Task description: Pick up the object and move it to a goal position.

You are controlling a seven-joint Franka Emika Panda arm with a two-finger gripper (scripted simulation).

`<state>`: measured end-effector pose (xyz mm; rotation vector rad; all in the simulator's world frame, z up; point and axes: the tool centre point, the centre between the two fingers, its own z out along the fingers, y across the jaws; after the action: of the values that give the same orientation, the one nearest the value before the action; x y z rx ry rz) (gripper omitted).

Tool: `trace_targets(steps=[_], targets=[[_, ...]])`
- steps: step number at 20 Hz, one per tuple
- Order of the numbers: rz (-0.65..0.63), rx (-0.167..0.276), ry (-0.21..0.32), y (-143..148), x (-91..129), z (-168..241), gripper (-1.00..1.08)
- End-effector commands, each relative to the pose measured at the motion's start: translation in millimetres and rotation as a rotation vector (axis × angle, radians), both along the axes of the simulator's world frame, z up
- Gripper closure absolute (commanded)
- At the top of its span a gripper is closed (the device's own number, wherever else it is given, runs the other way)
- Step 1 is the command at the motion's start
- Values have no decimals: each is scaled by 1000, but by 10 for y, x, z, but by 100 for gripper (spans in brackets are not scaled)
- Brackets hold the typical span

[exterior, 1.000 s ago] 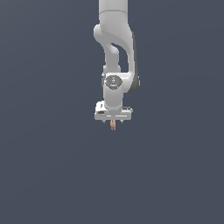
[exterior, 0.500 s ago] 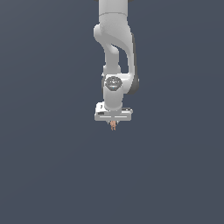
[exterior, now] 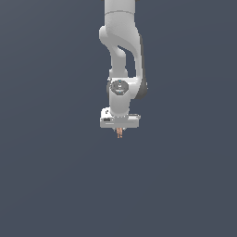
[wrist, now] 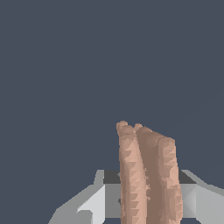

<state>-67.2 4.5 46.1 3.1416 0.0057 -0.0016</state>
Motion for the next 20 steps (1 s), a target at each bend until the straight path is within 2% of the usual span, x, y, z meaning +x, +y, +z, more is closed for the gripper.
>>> trace_targets(steps=[1,9,20], targets=[[0,0,-1,-19,28,71,108],[0,0,-1,-138,196,517,108],[0,0,-1,-404,583,1518,108]])
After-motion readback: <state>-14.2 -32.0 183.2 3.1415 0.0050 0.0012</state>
